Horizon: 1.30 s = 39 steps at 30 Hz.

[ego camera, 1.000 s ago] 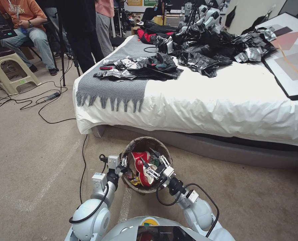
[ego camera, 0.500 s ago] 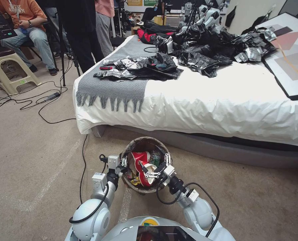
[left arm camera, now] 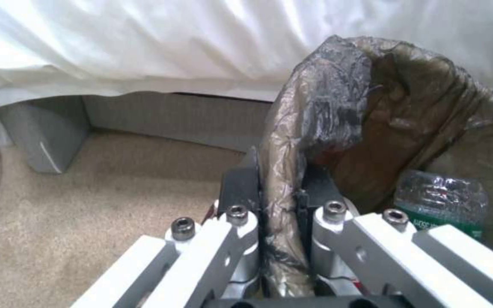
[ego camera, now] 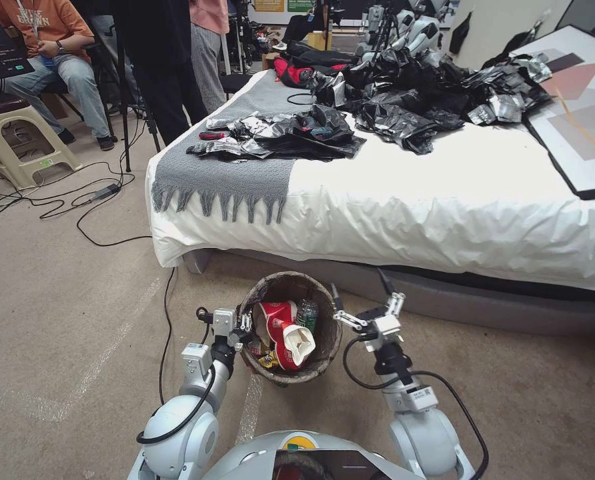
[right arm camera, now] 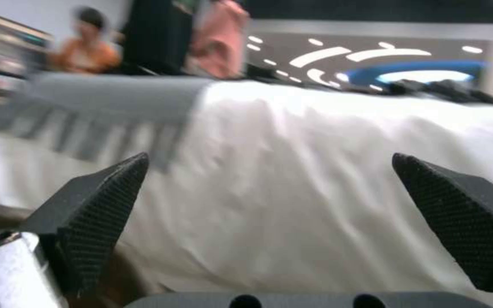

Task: Pick up the trash bin, then pick up the garbage from the floor and place it into the trash bin.

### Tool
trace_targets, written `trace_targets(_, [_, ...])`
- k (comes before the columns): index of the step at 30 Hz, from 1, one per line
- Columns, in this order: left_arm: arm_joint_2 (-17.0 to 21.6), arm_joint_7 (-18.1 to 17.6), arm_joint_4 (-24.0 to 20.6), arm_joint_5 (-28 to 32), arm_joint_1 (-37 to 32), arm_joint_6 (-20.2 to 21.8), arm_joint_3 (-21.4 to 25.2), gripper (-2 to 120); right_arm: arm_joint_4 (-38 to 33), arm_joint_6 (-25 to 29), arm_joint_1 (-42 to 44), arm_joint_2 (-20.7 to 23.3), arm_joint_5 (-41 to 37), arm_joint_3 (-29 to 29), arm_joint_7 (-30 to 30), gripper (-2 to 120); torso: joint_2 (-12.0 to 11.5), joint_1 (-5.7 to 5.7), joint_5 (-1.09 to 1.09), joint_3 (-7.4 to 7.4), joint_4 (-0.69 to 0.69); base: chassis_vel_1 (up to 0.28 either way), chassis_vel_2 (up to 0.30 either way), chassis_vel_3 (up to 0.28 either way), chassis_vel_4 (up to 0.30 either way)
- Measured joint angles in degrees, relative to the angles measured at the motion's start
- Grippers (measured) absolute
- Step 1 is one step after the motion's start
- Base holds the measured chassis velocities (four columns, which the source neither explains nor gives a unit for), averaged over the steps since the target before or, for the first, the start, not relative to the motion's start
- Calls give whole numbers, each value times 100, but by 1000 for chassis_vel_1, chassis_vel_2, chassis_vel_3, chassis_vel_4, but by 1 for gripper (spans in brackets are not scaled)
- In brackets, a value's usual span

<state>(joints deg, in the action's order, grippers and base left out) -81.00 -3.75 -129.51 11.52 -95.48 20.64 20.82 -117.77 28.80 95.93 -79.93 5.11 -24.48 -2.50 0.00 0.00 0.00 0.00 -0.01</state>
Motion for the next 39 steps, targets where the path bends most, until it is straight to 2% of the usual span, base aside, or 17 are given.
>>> trace_targets(3, [2, 0, 0, 2, -3, -2, 1, 6, 235, 60, 132, -154, 23, -182, -424, 100, 0, 0, 1, 0, 2, 0, 0, 0, 0])
trace_targets(6, [2, -1, -2, 3, -4, -3, 7, 6, 418, 216, 208, -261, 25, -363, -539, 100, 0, 0, 1, 0, 2, 0, 0, 0, 0])
trace_targets(14, [8, -3, -19, 7, -13, -4, 31, 6, 676, 510, 314, -400, 15, -536, -530, 100, 0, 0, 0, 0, 2, 0, 0, 0, 0])
trace_targets(39, [8, 9, -71, 42, -32, -2, 23, 6, 749, 470, 117, -387, -19, -531, -481, 100, 0, 0, 0, 0, 1, 11, 10, 10, 13])
